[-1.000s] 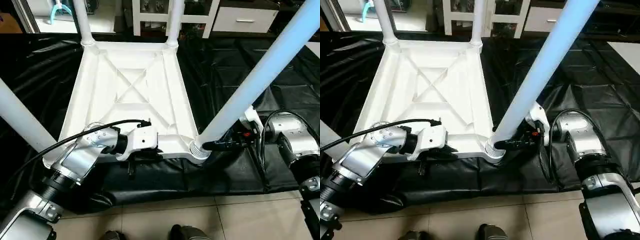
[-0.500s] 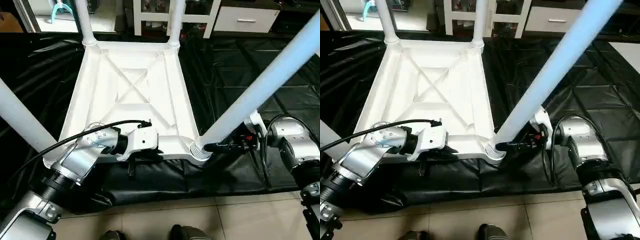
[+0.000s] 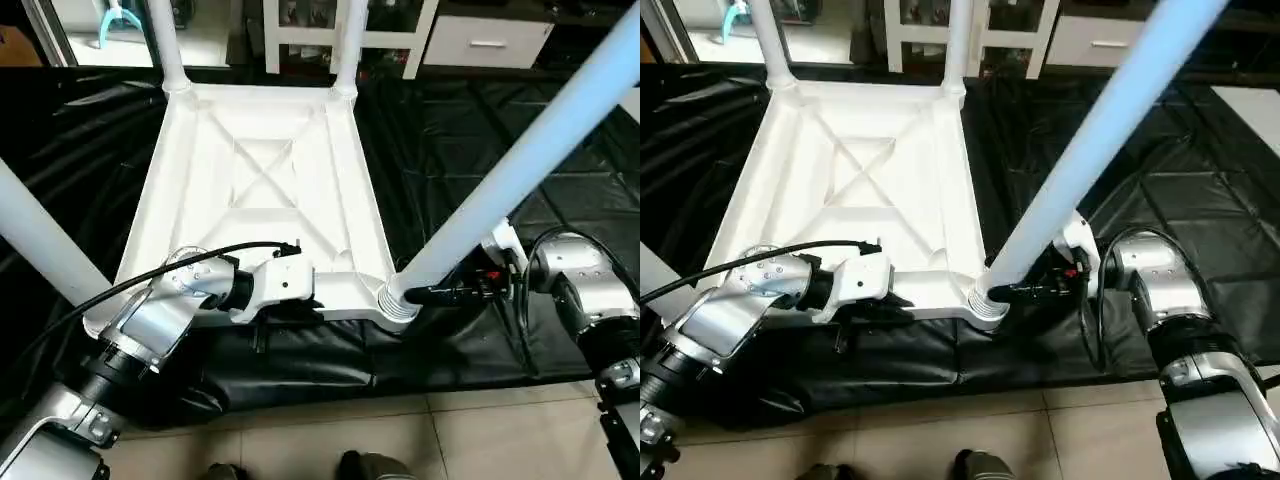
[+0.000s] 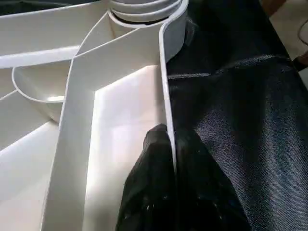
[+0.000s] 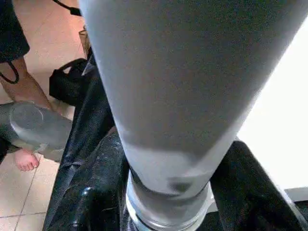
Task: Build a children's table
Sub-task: Insert table leg to table base
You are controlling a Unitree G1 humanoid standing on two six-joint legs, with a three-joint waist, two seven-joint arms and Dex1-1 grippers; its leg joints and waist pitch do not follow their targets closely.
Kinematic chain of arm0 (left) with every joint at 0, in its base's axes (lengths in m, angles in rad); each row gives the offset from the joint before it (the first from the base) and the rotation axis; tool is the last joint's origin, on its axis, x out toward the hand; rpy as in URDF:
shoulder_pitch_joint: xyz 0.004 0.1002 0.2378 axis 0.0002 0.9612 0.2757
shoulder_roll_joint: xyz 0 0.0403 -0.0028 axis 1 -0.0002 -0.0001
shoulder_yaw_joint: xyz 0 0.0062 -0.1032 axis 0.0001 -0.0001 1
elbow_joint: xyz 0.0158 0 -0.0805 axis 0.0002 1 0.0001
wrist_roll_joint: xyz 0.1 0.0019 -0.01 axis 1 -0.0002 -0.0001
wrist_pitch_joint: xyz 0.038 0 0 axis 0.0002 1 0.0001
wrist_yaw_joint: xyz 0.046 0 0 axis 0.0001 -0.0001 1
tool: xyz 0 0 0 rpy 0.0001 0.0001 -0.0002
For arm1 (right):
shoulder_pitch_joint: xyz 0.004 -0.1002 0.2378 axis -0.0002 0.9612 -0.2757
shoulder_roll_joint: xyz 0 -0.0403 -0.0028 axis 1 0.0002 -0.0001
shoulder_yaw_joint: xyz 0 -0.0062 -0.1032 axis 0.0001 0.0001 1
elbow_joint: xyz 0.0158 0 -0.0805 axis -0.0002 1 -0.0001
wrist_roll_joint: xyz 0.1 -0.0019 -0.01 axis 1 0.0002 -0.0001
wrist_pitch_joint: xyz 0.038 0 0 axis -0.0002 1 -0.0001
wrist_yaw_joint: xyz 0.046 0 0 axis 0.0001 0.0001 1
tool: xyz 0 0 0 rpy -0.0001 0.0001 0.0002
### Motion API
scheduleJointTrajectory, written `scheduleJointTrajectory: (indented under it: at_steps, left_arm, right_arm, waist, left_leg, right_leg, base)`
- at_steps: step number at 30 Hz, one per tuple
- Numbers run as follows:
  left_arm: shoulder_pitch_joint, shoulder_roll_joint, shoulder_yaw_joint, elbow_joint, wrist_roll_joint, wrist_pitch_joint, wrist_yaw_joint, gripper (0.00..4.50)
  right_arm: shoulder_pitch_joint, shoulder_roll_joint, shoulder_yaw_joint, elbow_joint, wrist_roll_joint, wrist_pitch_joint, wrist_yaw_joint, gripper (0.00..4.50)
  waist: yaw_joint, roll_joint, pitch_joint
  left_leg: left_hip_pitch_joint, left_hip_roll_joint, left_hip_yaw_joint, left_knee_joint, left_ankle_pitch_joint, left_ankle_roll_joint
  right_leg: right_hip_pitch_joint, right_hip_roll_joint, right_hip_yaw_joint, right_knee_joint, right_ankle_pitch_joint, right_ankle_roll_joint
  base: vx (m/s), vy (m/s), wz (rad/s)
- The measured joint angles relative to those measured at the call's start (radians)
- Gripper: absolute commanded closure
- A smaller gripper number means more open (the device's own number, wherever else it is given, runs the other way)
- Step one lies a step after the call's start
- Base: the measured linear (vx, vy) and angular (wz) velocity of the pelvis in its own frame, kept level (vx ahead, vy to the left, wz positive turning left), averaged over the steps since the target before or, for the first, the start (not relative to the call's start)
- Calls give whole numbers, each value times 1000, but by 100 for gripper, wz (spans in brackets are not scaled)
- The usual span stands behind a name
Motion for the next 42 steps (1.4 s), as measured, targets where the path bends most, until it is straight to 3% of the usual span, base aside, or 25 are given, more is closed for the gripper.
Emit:
scheduleJointTrajectory:
  at_steps: [8, 18, 28, 42]
  left_arm:
    - [6, 11, 1, -1, -2, 5, -4, 450]
    - [11, 12, 1, -9, 4, 14, -3, 450]
    - [12, 4, -1, -14, 5, 14, 0, 450]
    - [12, 2, -1, -13, 6, 14, -1, 450]
  right_arm:
    - [-22, 21, 16, -4, -35, 1, -2, 255]
    - [-18, 31, 17, 0, -71, -97, -1, 257]
    - [71, 37, -63, -48, -26, -67, -18, 257]
    - [113, 43, -87, -95, -15, -41, -45, 257]
  waist:
    - [-3, -2, -1]
    - [-6, -12, -8]
    - [1, -8, -9]
    - [2, -6, -9]
  left_leg:
    - [4, 0, 1, -4, 0, -1]
    - [5, 0, 2, -7, 0, -1]
    - [5, 0, 2, -9, 0, -1]
    - [5, 0, 1, -10, 0, -1]
  right_leg:
    - [2, 0, 0, -1, 0, 0]
    - [2, 1, 0, -2, 0, 0]
    - [2, 1, 0, -3, -2, 1]
    - [2, 1, 0, -3, -3, 2]
  base:
    - [0, 0, 0]
    - [0, 0, 0]
    - [0, 0, 0]
    - [0, 0, 0]
